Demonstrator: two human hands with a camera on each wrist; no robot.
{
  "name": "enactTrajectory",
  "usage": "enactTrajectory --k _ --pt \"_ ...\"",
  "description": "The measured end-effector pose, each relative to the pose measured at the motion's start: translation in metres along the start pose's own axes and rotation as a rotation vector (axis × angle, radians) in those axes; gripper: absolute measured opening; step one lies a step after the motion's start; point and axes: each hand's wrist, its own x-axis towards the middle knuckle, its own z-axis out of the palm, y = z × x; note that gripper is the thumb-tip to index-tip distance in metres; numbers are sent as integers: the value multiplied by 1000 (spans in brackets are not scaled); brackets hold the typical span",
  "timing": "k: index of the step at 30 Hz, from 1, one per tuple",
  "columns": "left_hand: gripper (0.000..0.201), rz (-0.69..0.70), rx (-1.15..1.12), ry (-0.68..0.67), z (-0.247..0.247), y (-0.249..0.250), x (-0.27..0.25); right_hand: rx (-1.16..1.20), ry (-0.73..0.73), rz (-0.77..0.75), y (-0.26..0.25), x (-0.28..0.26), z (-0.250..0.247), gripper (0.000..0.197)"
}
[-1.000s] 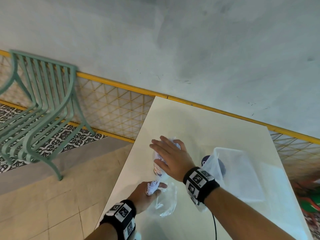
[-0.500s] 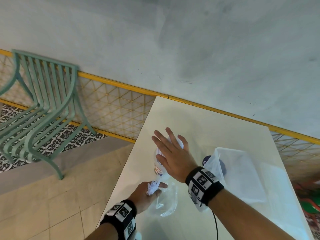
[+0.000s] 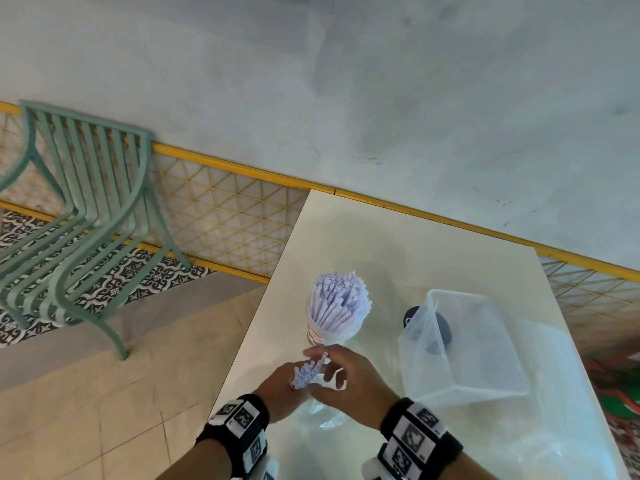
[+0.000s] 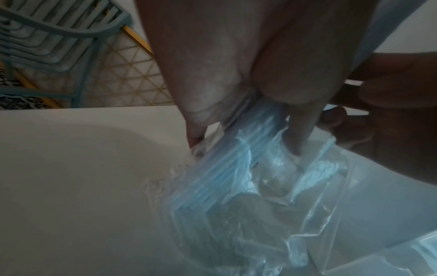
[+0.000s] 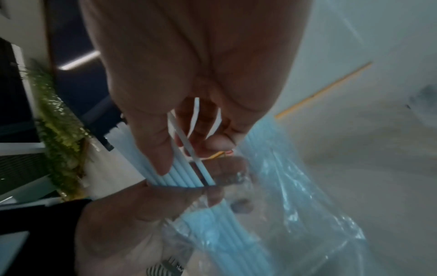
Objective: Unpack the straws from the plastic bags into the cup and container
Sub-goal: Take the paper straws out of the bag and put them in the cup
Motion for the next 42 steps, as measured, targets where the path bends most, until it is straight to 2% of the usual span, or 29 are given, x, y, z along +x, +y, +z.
enactTrajectory --k 2,4,8,13,16,19,22,25,27,29,32,34,35,38,42 --pt "20 32 -90 -36 -1 8 -4 40 -21 23 4 4 5 36" --pt "25 38 -132 -69 -3 12 -6 65 -1 25 6 7 8 33" --pt "33 15 -60 -69 -4 -2 -2 33 34 -62 7 8 12 26" --pt "21 30 63 -59 -4 -6 -2 -56 44 -129 8 7 13 24" --pt "19 38 28 -62 -4 -10 -3 -100 69 -137 11 7 14 19" --pt "31 5 -17 -48 -3 -13 -2 -172 77 -136 11 5 12 17" --pt "32 -1 -17 -41 -1 -12 -2 -214 98 -132 8 4 10 16" --pt "19 -23 -54 -3 -1 -16 -3 -234 150 -120 9 1 7 29" --pt "14 -55 -63 29 0 -20 -4 -244 183 -102 10 0 2 27" --pt "16 -93 -61 62 1 -22 -5 -265 155 -92 10 0 -5 22" --pt "17 -90 -54 56 2 -20 -6 -261 118 -103 -6 2 -22 23" --pt "40 -58 -75 51 2 -20 -4 -222 127 -60 -27 6 -42 24" --pt "45 -55 -95 46 2 -19 -4 -204 135 -38 -39 8 -53 26" --pt "34 -38 -110 12 5 -22 0 -196 124 -53 -75 17 -89 27" --pt "45 -30 -174 -42 9 -28 2 -180 135 -92 -106 35 -124 12"
